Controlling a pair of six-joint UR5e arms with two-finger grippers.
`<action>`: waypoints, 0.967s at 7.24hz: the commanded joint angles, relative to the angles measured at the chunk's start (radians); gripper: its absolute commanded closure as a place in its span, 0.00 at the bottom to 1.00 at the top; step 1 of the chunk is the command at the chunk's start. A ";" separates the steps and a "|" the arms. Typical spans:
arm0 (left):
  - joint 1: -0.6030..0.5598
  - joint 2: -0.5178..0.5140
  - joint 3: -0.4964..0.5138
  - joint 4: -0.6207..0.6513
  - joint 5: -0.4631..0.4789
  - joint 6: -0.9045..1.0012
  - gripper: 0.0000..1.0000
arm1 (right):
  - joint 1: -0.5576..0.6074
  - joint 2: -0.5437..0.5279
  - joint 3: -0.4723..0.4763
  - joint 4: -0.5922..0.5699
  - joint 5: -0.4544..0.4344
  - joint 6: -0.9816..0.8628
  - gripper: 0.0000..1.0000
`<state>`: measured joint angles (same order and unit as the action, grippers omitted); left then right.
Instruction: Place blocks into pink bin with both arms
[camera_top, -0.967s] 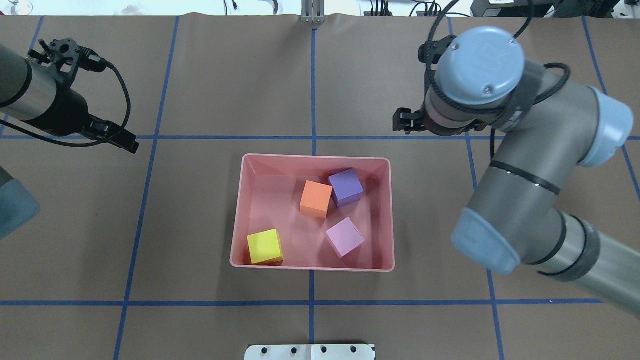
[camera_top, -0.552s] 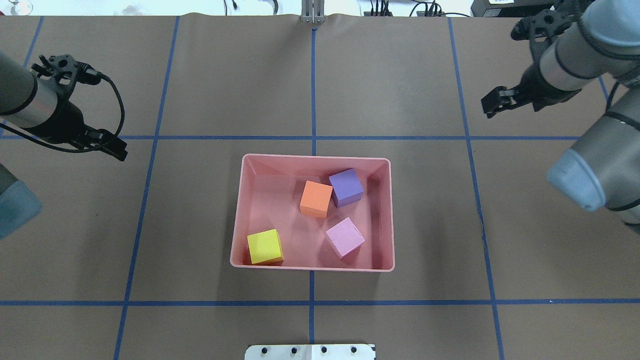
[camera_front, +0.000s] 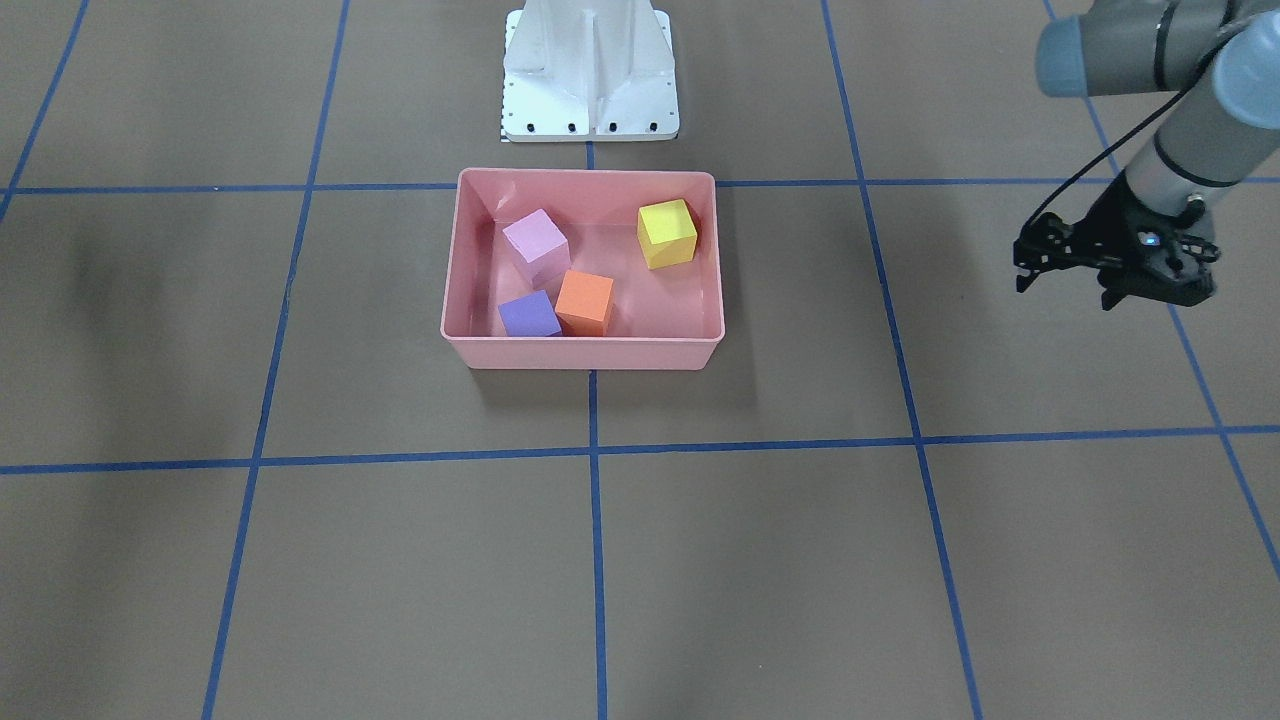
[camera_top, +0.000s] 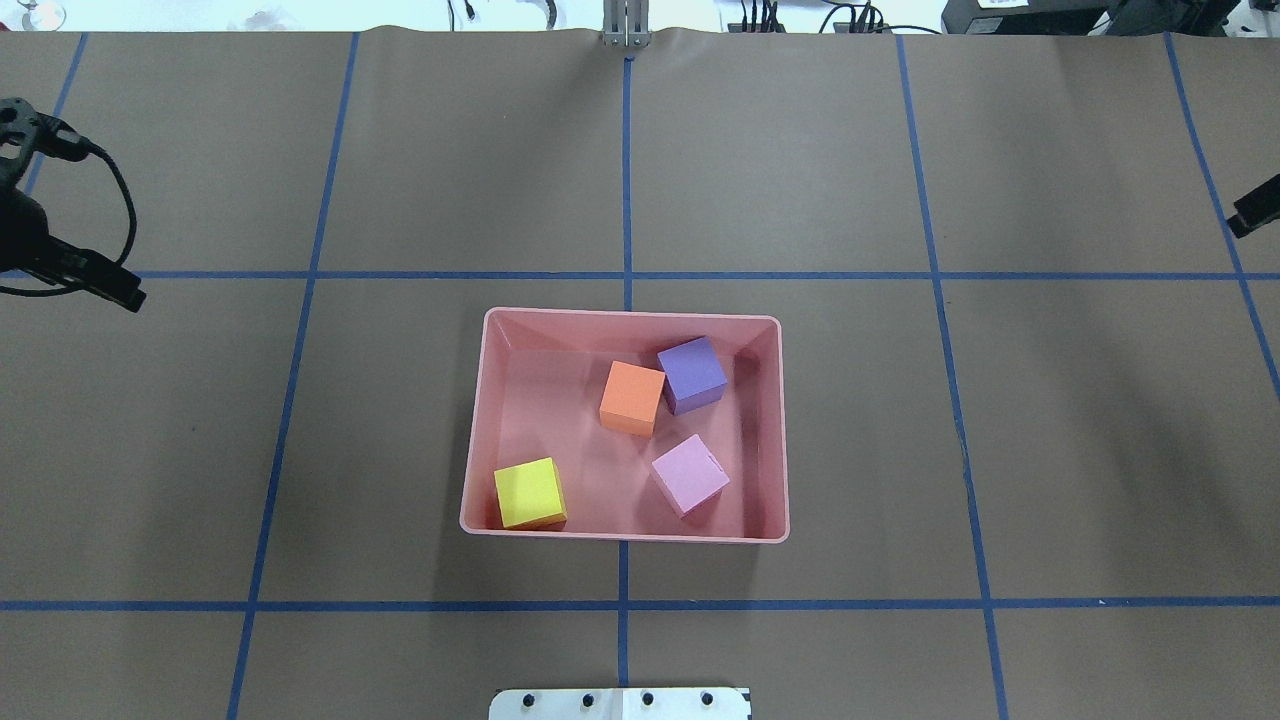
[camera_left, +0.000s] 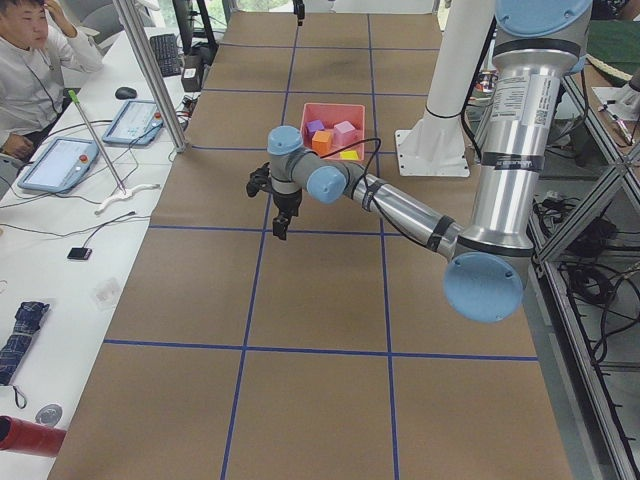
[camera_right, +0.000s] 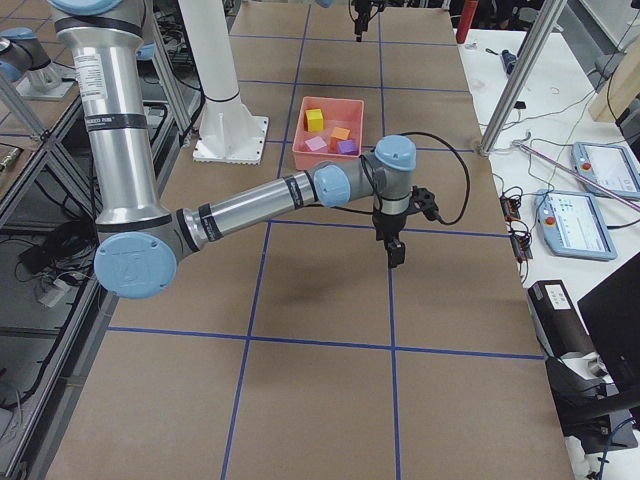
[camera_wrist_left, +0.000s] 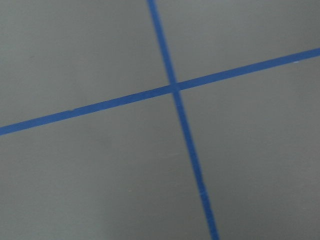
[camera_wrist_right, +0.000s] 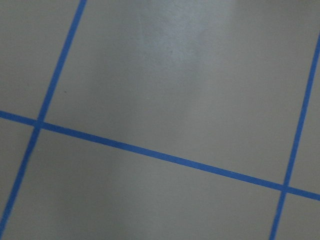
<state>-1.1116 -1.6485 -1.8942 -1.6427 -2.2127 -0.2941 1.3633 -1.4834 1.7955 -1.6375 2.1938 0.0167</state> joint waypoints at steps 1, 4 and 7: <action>-0.213 0.108 0.055 0.004 -0.115 0.304 0.00 | 0.143 -0.101 -0.065 0.001 0.015 -0.164 0.00; -0.477 0.185 0.147 0.000 -0.156 0.506 0.00 | 0.241 -0.190 -0.074 0.001 0.050 -0.252 0.00; -0.510 0.261 0.169 -0.008 -0.198 0.507 0.00 | 0.240 -0.179 -0.084 0.040 0.093 -0.177 0.00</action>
<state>-1.6107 -1.4410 -1.7258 -1.6395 -2.3802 0.2113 1.6021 -1.6654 1.7168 -1.6275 2.2686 -0.2084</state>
